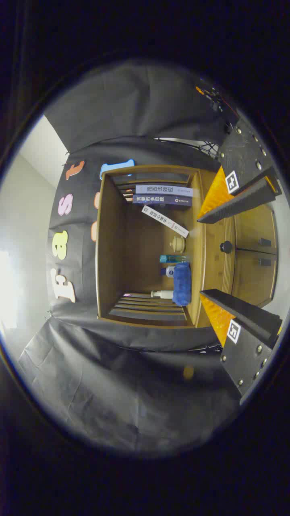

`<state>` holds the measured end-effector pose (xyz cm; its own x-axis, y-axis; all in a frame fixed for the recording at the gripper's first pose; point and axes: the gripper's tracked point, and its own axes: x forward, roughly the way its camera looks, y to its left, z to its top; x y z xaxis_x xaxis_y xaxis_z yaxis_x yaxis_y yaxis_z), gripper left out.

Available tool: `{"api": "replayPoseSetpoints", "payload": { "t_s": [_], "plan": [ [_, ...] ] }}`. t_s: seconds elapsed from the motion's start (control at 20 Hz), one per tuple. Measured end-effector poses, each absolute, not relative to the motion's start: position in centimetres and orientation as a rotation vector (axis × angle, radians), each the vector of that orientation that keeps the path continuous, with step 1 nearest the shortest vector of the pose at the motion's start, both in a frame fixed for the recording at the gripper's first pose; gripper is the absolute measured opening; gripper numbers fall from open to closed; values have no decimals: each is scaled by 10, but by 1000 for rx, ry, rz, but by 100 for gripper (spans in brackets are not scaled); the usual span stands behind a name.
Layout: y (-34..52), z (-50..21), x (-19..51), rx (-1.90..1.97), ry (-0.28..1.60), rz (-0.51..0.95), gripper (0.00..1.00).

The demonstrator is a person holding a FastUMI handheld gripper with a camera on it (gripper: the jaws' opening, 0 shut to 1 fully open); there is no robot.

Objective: Pull open the drawer, take out the items inside it, and place them on the countertop above the cabinet.

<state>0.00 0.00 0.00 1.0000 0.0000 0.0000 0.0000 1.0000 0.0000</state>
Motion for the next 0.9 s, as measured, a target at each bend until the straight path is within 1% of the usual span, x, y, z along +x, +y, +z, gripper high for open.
{"api": "replayPoseSetpoints", "payload": {
  "t_s": [0.25,0.9],
  "plan": [
    [0,-25,10,25,42,-11,97],
    [8,-44,20,-23,42,11,97]
  ]
}}
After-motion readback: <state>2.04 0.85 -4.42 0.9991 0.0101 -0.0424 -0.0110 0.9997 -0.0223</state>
